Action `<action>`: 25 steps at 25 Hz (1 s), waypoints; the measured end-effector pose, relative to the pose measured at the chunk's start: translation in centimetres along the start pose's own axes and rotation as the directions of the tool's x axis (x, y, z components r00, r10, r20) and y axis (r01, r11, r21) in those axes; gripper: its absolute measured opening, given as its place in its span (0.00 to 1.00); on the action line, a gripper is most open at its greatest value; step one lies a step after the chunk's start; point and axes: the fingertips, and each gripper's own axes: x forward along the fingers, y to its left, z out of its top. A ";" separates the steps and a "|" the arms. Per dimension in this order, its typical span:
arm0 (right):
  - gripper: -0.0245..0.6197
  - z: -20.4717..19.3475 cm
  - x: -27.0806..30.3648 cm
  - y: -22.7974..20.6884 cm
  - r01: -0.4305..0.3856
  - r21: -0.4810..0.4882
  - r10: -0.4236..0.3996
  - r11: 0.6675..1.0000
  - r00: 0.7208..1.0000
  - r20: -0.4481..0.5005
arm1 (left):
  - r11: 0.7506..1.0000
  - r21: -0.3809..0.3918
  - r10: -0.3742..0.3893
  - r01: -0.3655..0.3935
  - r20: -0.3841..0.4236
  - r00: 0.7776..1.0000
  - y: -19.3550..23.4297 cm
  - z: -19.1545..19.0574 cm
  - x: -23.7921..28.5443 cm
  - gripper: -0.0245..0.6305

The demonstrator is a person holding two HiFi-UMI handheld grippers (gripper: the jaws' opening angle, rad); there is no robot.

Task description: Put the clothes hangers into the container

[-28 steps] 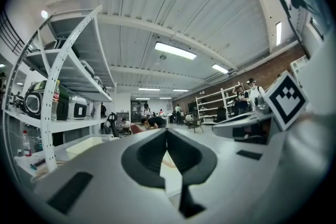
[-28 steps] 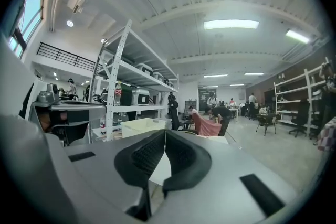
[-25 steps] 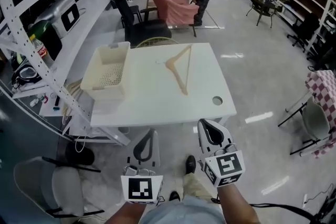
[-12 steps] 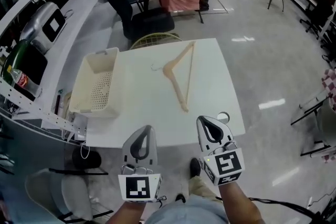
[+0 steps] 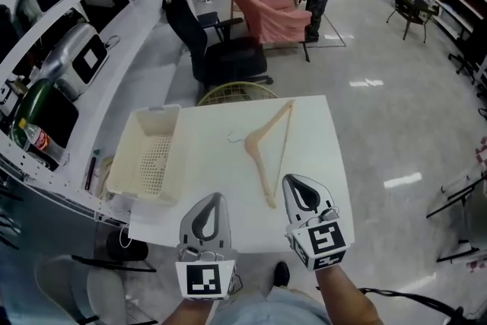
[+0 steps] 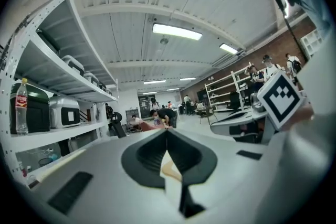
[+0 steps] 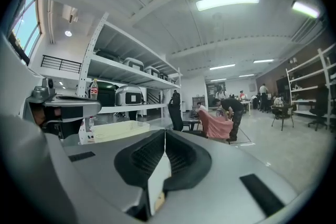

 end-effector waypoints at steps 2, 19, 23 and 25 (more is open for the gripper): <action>0.06 0.5 1.2 -0.2 -0.007 -0.018 0.007 1.000 1.000 0.001 | 1.000 -0.010 0.015 -0.015 0.005 1.000 0.8 0.1 0.6 0.06; 0.06 -4.8 12.7 -0.5 0.003 -0.057 -0.014 0.998 0.981 -0.193 | 0.988 -0.138 -0.072 0.066 -0.037 0.997 6.3 -5.3 10.6 0.06; 0.07 -8.2 14.5 -0.8 0.013 -0.032 -0.021 0.999 0.963 -0.269 | 0.982 -0.161 -0.106 0.096 -0.055 0.993 6.6 -7.1 12.6 0.06; 0.21 -9.8 15.3 -0.9 0.015 -0.017 -0.020 1.000 0.951 -0.310 | 0.979 -0.172 -0.129 0.113 -0.084 0.988 6.6 -8.2 13.4 0.06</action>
